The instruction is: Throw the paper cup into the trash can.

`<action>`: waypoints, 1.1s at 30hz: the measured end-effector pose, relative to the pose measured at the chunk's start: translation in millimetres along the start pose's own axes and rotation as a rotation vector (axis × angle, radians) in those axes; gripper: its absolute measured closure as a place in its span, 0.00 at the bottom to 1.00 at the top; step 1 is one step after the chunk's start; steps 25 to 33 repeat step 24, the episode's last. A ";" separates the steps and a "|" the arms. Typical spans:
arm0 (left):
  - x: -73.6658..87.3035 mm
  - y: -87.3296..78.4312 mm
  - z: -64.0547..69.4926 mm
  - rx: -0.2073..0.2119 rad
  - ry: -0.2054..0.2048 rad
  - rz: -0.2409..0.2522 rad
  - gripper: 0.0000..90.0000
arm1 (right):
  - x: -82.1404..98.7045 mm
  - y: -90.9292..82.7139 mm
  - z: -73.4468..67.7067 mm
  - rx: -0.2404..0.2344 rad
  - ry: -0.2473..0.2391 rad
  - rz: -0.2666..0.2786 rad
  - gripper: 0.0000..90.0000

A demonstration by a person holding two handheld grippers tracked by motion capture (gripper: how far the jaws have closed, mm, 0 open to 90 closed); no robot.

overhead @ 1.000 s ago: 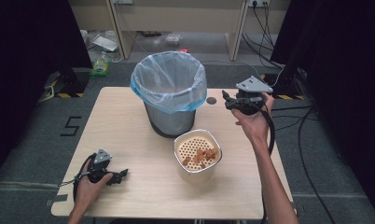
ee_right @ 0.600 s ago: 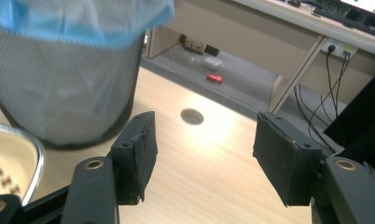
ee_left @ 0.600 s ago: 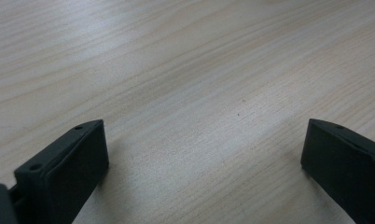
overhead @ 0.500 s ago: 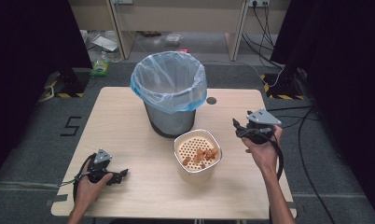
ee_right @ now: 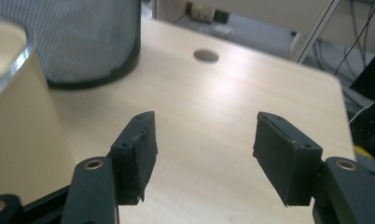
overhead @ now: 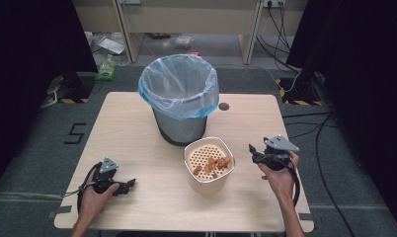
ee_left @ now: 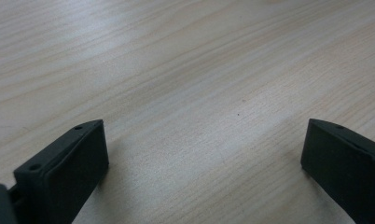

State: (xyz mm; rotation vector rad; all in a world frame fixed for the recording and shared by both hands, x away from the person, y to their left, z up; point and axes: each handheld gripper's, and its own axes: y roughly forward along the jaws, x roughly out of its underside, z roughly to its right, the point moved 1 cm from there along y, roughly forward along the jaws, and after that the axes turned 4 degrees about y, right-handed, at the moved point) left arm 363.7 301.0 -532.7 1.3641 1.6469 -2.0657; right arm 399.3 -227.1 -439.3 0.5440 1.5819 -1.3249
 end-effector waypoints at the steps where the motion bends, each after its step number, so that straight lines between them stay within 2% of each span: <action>1: 0.0 0.0 -0.2 0.000 0.002 0.000 0.00 | 4.6 0.5 0.5 0.006 -0.002 -0.012 0.44; 6: 0.0 0.0 -0.1 0.000 0.001 0.000 0.00 | 27.5 4.3 2.8 0.011 0.017 -0.079 0.43; 13: 0.0 0.0 -0.2 0.000 0.001 0.000 0.00 | 46.7 7.7 2.5 0.005 0.020 -0.172 0.40; 17: 0.0 0.0 -0.2 0.000 0.002 0.000 0.00 | 52.9 9.7 1.1 -0.017 0.030 -0.193 0.40; 24: 0.0 0.0 -0.2 0.000 0.002 0.000 0.00 | 59.9 13.9 -0.4 -0.026 0.037 -0.225 0.38; 33: 0.0 0.0 -0.2 0.000 0.002 0.000 0.00 | 59.9 13.9 -0.4 -0.026 0.037 -0.225 0.38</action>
